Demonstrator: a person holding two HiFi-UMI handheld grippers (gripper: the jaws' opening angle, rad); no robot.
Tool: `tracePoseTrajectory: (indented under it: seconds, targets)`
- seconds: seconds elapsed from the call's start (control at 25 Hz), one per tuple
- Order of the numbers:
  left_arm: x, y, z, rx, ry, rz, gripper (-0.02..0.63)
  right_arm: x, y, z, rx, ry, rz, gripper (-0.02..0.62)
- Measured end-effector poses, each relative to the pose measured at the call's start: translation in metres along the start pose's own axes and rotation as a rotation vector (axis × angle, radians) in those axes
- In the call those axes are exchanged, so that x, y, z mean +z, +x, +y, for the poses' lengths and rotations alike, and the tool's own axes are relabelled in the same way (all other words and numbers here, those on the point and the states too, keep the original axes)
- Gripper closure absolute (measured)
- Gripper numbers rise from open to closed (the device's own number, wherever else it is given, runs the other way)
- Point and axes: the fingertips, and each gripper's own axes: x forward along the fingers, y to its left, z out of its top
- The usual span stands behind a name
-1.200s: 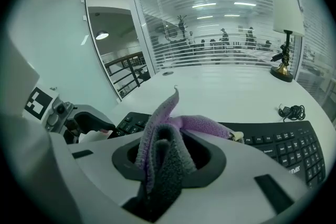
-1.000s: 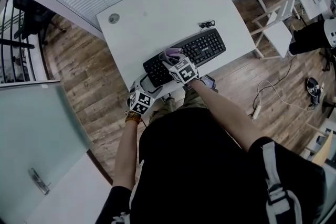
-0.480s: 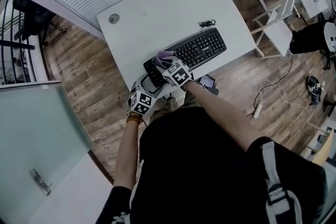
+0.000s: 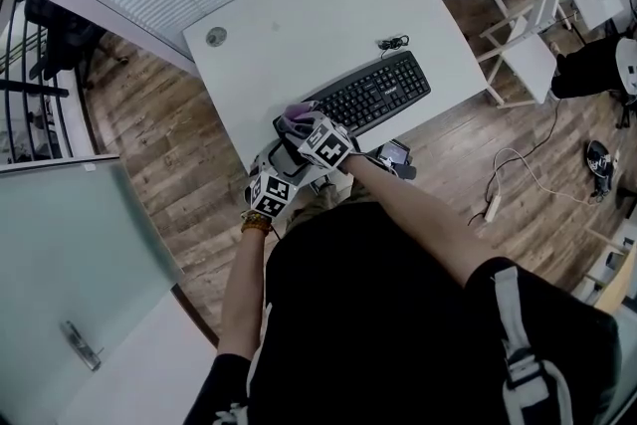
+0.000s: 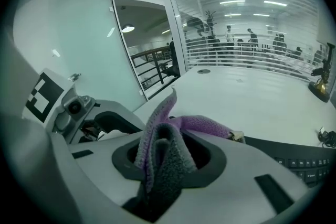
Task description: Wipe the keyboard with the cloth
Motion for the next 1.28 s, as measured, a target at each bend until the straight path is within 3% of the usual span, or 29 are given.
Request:
tracePoseTrajectory:
  seconds: [0.24,0.44,0.56,0.72,0.96,1.12,1.28]
  targets:
    - [0.0,0.001,0.0,0.003,0.019,0.011,0.222,0.004,0.006,0.017,0.096,-0.007,-0.015,0.476]
    - [-0.001,0.001,0.0,0.005,0.044,0.029,0.224,0.015,-0.021,-0.005,0.096,0.073,-0.144,0.466]
    - [-0.001,0.002,-0.001,0.007,0.041,0.025,0.227,0.009,-0.062,-0.055,0.001,0.126,-0.213,0.466]
    - [-0.001,0.002,0.0,0.02,0.026,0.008,0.23,-0.019,-0.132,-0.144,-0.186,0.192,-0.261,0.466]
    - [0.001,0.001,0.0,0.015,0.027,0.018,0.23,-0.08,-0.22,-0.258,-0.444,0.241,-0.181,0.466]
    - [0.001,0.001,0.002,0.016,0.024,0.021,0.232,-0.108,-0.238,-0.296,-0.52,0.293,-0.134,0.465]
    - [0.0,0.001,0.002,0.017,0.024,0.029,0.232,-0.124,-0.227,-0.304,-0.516,0.328,-0.108,0.465]
